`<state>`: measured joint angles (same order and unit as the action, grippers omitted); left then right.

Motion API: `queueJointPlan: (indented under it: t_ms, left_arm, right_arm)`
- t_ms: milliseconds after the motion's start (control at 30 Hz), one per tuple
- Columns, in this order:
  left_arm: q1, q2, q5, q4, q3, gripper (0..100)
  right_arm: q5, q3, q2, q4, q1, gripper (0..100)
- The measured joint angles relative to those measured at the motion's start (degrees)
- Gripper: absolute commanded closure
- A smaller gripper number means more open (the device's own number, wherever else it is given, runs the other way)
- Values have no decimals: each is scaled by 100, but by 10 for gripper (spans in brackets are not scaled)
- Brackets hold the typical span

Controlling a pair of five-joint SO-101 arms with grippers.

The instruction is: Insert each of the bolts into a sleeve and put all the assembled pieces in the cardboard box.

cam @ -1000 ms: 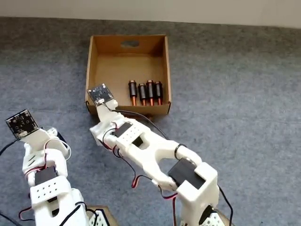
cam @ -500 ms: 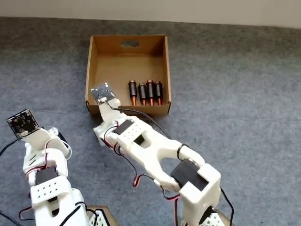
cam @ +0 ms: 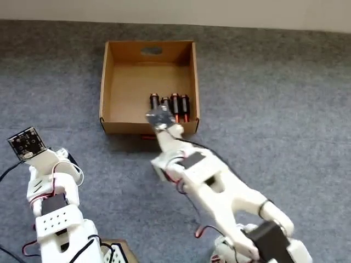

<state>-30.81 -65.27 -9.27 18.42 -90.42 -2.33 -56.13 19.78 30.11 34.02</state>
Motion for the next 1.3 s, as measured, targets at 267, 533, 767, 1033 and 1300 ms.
queueJointPlan:
  t_ms: [267,533,767,1033,1300]
  left_arm:
    - [0,0,0,0,0,990]
    - [0,0,0,0,0,990]
    - [0,0,0,0,0,990]
    - [0,0,0,0,0,990]
    - [0,0,0,0,0,990]
  right_arm:
    - [-888,-1152,1257,18,-1662,818]
    - [-976,-1222,1046,18,-2092,808]
    - [-484,-818,1046,413,-2462,745]
    - [-343,-53,1046,1266,-2497,721]
    - [-3763,0,1046,1380,-2497,721]
